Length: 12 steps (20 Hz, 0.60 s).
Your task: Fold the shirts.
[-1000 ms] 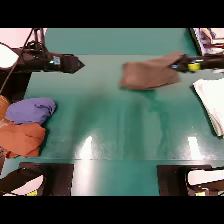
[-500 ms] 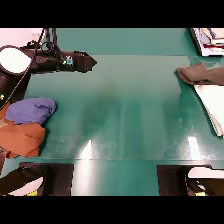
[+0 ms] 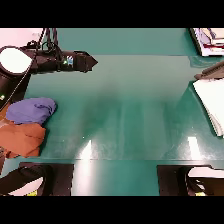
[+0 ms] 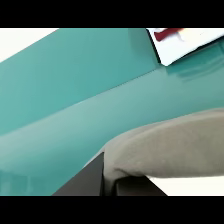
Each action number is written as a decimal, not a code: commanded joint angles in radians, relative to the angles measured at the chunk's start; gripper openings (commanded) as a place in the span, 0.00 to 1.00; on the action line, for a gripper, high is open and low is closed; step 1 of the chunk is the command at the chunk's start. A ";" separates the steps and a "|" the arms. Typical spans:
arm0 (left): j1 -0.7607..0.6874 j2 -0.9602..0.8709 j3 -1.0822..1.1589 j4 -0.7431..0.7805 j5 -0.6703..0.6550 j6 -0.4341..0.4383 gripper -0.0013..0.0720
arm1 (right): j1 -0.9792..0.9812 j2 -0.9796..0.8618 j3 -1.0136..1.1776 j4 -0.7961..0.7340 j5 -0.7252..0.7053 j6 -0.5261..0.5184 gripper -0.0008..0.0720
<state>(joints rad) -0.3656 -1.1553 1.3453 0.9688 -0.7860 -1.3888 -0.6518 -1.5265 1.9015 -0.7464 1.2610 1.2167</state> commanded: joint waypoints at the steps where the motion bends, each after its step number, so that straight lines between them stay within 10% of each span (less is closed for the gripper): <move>1: 0.000 0.000 0.000 0.005 -0.003 0.002 0.05 | -0.044 0.001 0.060 -0.018 0.158 0.024 0.03; 12: 0.000 0.000 0.000 0.020 -0.043 0.009 0.05 | -0.248 0.213 -0.419 -0.409 0.253 0.077 0.15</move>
<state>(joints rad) -0.3656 -1.1553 1.3453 0.9859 -0.8127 -1.3865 -0.8448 -1.3670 1.6131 -1.0657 1.5070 1.2884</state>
